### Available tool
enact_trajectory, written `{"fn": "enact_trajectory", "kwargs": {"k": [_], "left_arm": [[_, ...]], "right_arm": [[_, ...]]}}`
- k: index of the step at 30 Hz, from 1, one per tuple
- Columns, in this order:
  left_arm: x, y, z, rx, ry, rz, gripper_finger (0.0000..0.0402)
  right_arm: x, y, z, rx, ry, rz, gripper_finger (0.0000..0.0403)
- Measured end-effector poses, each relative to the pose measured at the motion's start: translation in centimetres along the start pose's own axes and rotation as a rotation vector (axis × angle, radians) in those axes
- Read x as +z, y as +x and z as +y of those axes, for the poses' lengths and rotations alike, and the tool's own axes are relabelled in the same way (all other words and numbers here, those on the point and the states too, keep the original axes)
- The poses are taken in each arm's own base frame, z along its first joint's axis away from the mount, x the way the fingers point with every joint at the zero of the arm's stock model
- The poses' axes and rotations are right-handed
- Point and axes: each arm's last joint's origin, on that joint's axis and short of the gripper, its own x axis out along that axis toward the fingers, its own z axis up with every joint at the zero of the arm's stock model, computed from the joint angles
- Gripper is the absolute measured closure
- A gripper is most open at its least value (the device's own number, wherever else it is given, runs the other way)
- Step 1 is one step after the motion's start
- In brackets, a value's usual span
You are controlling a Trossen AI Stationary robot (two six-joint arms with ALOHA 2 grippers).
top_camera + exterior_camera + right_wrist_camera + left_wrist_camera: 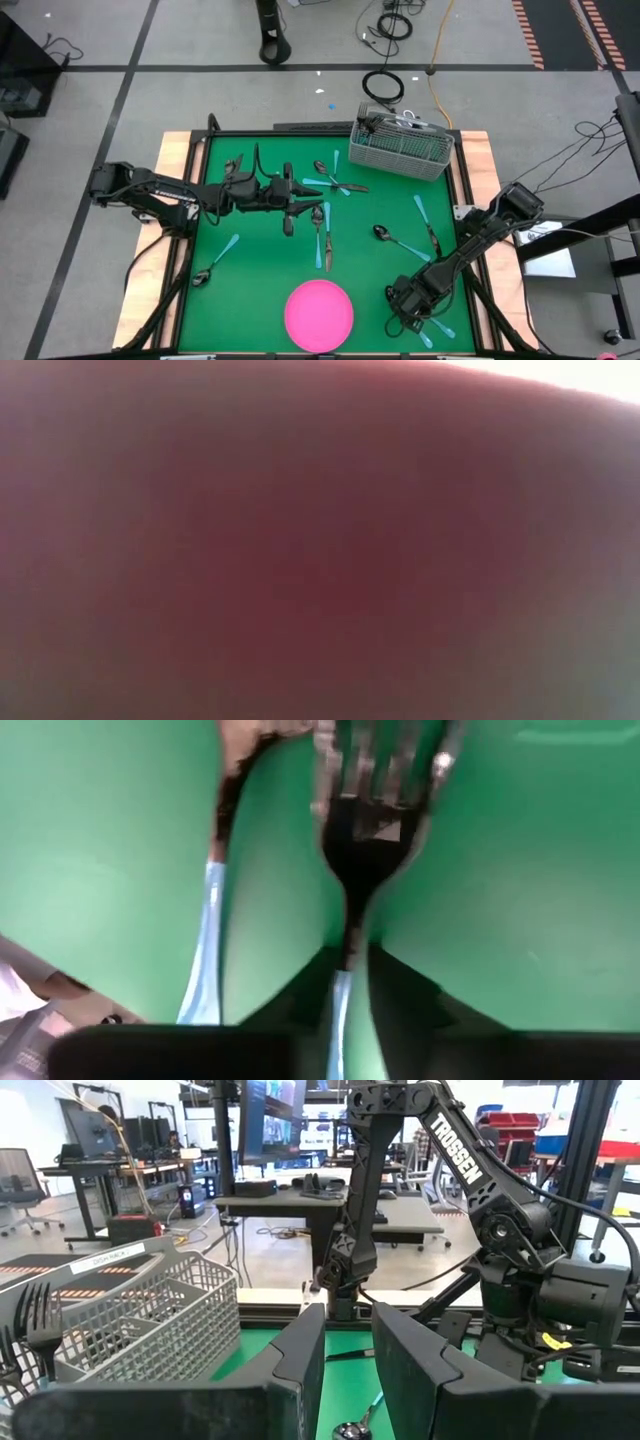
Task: Sort silverware
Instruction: Put the blue fork into the utensil holder
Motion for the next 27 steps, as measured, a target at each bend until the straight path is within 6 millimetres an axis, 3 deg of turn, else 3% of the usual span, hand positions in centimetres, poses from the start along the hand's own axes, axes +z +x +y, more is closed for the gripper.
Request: {"fn": "enact_trajectory", "kwargs": {"k": [2,6,10,18,27], "left_arm": [[0.0,0.0,0.0,0.001,0.0,0.0,0.0313],[0.0,0.0,0.0,0.004,0.0,0.001,0.0313],[0.0,0.0,0.0,0.004,0.0,0.003,0.0313],[-0.5,0.0,0.2,0.017,-0.036,0.053,0.0313],[-1.6,0.6,0.2,0.034,-0.13,0.082,0.0313]], "right_arm": [[0.1,0.0,-0.1,-0.001,0.006,0.004,0.0392],[0.2,-0.4,-0.3,0.003,0.03,0.022,0.0395],[-0.3,-2.1,-0.9,0.009,0.031,-0.042,0.0399],[-1.7,-6.5,-2.5,0.038,0.041,-0.309,0.0402],[-1.5,-10.9,-3.9,0.056,-0.066,-0.83,0.0402]]}}
